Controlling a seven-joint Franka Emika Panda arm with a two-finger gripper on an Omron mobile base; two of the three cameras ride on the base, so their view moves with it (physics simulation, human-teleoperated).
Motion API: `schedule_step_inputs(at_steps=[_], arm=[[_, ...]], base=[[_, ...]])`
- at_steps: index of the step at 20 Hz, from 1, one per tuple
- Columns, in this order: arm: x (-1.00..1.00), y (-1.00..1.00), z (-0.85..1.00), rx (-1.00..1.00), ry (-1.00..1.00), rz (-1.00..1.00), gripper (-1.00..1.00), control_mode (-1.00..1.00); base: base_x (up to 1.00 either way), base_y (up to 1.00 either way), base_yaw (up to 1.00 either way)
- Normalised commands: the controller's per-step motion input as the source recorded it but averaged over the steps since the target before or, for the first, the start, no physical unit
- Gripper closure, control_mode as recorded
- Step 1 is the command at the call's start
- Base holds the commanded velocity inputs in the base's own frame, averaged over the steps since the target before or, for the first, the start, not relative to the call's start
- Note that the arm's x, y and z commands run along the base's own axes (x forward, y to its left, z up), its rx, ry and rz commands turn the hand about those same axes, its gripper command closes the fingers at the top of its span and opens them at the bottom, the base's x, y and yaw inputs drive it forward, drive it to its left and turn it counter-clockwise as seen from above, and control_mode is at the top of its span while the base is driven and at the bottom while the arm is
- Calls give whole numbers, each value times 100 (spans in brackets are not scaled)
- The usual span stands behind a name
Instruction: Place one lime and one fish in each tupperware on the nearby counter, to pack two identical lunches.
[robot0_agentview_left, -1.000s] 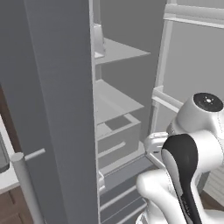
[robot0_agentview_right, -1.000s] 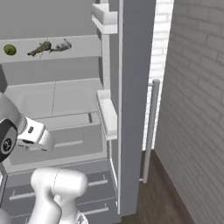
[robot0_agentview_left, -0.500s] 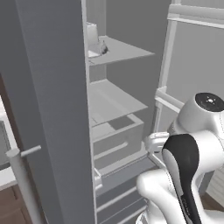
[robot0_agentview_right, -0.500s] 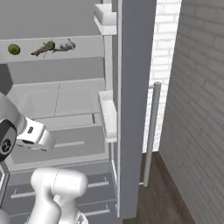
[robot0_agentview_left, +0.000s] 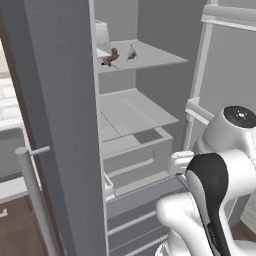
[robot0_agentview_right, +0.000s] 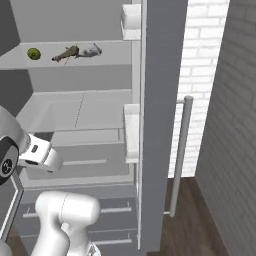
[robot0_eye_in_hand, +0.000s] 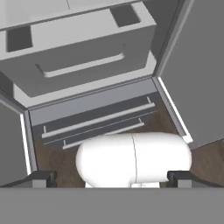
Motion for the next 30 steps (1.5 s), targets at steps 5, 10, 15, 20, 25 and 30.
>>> schedule_step_inputs(at_steps=[5,10,15,20,25,30], arm=[[0,0,0,0,0,0,-100,100],[0,0,0,0,0,0,-100,100],[60,-39,55,5,5,0,-100,-100],[26,-16,100,0,-21,0,-100,-100],[14,1,100,0,-33,0,-100,-100],[17,3,100,0,-23,0,-100,-100]], base=[[74,18,20],[99,0,1],[20,-1,0],[0,0,0],[0,0,0],[0,0,0]])
